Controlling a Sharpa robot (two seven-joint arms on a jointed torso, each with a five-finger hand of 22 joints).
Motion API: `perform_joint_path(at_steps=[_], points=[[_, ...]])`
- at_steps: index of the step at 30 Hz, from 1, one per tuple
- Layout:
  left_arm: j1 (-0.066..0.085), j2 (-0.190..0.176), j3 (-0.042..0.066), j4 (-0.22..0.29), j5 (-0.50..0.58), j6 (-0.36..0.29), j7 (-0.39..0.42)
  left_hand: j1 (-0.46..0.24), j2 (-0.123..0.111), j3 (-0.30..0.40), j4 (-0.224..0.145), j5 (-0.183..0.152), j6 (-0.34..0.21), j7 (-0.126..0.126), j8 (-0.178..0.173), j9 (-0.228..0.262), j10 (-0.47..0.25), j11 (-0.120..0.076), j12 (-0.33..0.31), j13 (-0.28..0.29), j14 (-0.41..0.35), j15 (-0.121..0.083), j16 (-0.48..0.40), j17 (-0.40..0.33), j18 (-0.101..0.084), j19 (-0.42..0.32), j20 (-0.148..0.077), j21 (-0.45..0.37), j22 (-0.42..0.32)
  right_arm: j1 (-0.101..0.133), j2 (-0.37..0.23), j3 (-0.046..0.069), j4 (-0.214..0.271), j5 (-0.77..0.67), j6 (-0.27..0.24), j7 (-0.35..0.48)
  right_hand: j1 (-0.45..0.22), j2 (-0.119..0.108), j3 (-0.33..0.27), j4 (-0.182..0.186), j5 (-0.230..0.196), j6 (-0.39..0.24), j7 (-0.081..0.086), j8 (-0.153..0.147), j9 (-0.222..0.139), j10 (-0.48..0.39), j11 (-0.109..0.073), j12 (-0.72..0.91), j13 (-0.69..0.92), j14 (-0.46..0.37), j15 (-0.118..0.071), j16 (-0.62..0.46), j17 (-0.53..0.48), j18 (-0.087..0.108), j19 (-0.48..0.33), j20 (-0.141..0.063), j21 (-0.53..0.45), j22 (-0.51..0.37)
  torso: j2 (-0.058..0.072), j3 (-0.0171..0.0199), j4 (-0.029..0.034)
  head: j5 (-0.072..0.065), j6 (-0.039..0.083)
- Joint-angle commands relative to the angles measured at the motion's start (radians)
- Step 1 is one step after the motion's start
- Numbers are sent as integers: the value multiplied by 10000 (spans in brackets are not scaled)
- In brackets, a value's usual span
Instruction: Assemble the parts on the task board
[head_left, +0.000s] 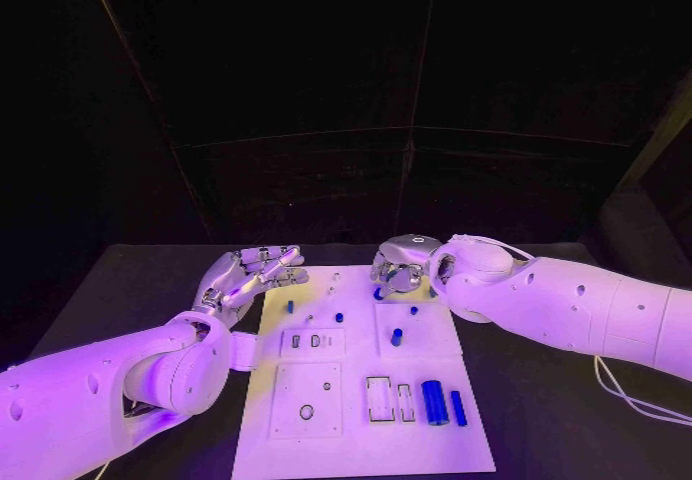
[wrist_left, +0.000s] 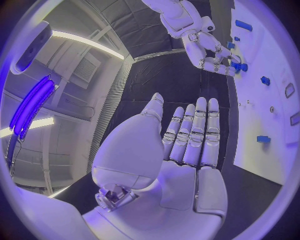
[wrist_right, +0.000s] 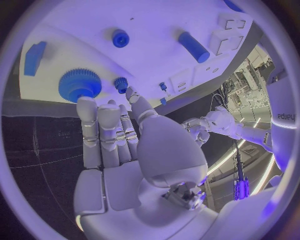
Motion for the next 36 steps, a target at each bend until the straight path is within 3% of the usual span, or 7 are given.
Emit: perform_joint_path(at_steps=[1, 13, 23, 29, 33, 36], points=[[41, 1, 11, 70, -94, 238, 22, -7, 103, -20, -47, -60, 33, 82, -38, -15, 36, -5, -43, -6, 81, -1, -75, 6, 134, 70, 15, -70, -18, 28, 53, 7, -55, -281, 550, -143, -87, 24, 109, 0, -48, 16, 16, -34, 4, 44, -4, -12, 3, 183, 42, 188, 165, -204, 82, -14, 118, 140, 60, 1, 20, 12, 7], [62, 4, 11, 61, -94, 262, -3, -15, 103, -34, -58, -60, 28, 85, -58, -15, 27, -1, -69, -7, 84, 3, -100, 5, 133, 85, 16, -83, -29, 25, 169, 5, -159, -294, 811, -100, -47, 190, 426, -19, -6, 193, 5, -11, 13, 181, -23, 1, 0, 213, 38, 1076, 1055, -327, 421, -3, 701, 980, 98, 15, 12, 29, -18], [75, 4, 10, 59, -94, 317, -54, -33, 111, -47, -62, -60, 27, 92, -77, -15, 19, 5, -93, -7, 86, 7, -126, 3, 131, 96, 18, -99, -41, 24, 232, -1, -232, -369, 972, -59, 114, 513, 1197, -33, -490, 627, -112, 50, 37, 587, -143, 27, 6, 199, -44, 1760, 1683, -446, 749, -63, 1258, 1798, 140, 27, 35, 48, -35], [79, 10, 10, 40, -94, 338, -70, -40, 113, -55, -65, -61, 25, 96, -87, -15, 14, 8, -106, -7, 84, 10, -141, 2, 130, 99, 19, -109, -47, 22, 293, -3, -310, -407, 985, -73, 66, 396, 1613, -27, -649, 733, -109, -6, 17, 692, -154, -17, -5, 148, -51, 1924, 1759, -471, 768, -82, 1416, 1975, 164, 24, 34, 51, -54], [80, 16, 10, 39, -94, 334, -66, -46, 112, -62, -69, -61, 22, 99, -96, -15, 10, 11, -118, -8, 82, 13, -154, 1, 129, 101, 21, -118, -54, 22, 302, -4, -307, -436, 704, -84, 33, 312, 1786, -23, -696, 747, -94, -27, 10, 702, -147, -22, -6, 125, -42, 1974, 1765, -475, 754, -75, 1460, 2015, 162, 20, 41, 50, -69], [80, 13, 10, 38, -94, 332, -64, -50, 112, -67, -72, -61, 21, 101, -103, -15, 7, 13, -126, -8, 81, 15, -164, 0, 129, 103, 22, -124, -58, 20, 244, -3, -189, -444, 78, 5, 19, 277, 1965, -21, -583, 818, -91, -11, 17, 783, -154, 1, 6, 119, -46, 2039, 1806, -490, 797, -73, 1535, 2126, 161, 23, 41, 56, -78]])
